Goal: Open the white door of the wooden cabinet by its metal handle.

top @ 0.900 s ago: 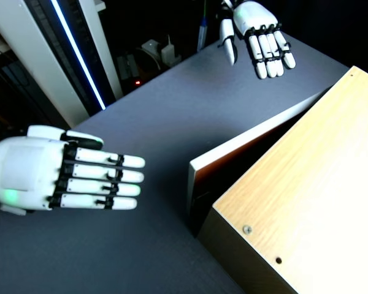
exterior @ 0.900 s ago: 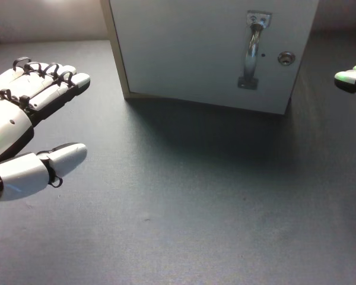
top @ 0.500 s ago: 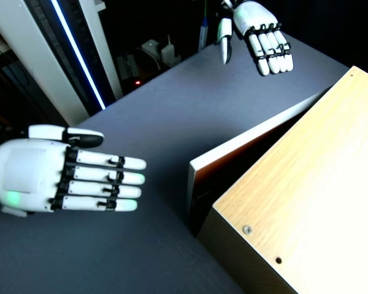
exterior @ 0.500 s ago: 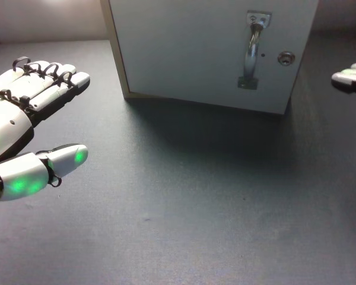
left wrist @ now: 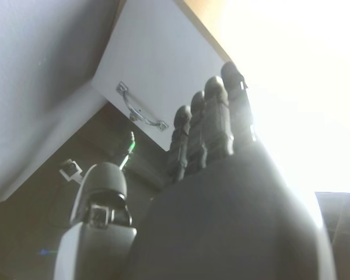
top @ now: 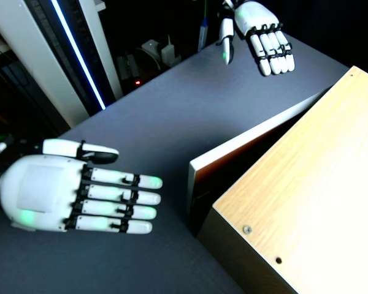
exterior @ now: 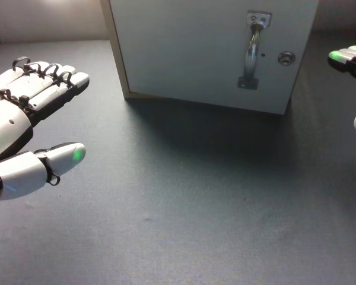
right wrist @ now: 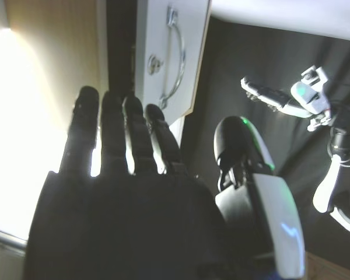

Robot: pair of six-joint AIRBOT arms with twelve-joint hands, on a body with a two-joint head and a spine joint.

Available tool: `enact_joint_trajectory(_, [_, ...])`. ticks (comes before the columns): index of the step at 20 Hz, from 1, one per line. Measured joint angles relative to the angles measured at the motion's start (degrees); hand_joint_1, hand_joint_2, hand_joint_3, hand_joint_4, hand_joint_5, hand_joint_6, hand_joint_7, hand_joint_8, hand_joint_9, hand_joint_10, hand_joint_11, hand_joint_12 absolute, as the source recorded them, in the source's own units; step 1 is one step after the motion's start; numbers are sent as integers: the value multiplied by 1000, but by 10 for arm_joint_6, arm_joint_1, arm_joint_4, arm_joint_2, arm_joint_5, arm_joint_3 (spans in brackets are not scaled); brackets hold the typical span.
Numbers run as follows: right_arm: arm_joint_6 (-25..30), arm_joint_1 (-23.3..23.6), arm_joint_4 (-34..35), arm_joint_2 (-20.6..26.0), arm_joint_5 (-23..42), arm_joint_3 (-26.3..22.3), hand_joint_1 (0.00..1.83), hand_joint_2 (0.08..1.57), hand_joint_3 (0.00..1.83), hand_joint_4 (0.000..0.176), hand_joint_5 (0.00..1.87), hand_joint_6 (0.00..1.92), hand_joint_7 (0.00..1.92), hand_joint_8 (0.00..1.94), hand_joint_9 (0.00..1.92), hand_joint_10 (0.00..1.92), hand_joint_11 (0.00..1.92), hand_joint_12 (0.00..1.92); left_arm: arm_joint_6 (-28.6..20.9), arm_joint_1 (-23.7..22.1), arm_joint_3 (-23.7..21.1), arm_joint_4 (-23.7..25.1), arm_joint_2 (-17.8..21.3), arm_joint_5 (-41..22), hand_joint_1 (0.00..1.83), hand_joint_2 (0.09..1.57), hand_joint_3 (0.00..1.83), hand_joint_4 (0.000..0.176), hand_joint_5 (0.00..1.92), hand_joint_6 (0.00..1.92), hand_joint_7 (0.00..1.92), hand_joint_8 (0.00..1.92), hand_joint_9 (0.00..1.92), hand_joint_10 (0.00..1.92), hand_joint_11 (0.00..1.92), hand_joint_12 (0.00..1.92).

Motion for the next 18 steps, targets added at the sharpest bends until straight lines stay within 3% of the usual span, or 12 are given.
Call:
enact_joint_trajectory(4, [0, 26, 2, -17, -25, 26, 0, 1333, 0, 0, 0, 0, 0, 0, 0, 0, 0, 0, 0, 0, 0, 1, 0, 0, 34, 1403, 0, 0, 68, 6, 33, 5, 64, 5, 24, 303])
enact_joint_trajectory(5, [-13, 57, -19, -34, -57, 49, 0, 1347, 0, 0, 0, 0, 0, 0, 0, 0, 0, 0, -1, 1, 1, -1, -1, 0, 60, 1410, 1, 0, 92, 8, 63, 10, 82, 8, 24, 315])
enact_joint_trajectory(8, [-31, 84, -17, -40, -89, 51, 0, 1318, 0, 0, 0, 0, 0, 0, 0, 0, 0, 0, -4, 0, 1, 5, -5, -1, 64, 1412, 0, 0, 75, 1, 48, 1, 57, 1, 2, 292])
enact_joint_trajectory(11, [-38, 93, -21, -42, -109, 56, 0, 1250, 0, 0, 0, 0, 0, 0, 0, 0, 0, 0, -4, 0, 1, 1, -5, 1, 87, 1416, 1, 0, 80, 3, 62, 5, 61, 3, 0, 275])
enact_joint_trajectory(18, [-39, 112, -23, -54, -128, 72, 0, 1258, 0, 0, 0, 0, 0, 0, 0, 0, 0, 0, -6, 0, 1, 4, -5, 1, 55, 1413, 0, 0, 62, 2, 39, 2, 46, 2, 0, 258])
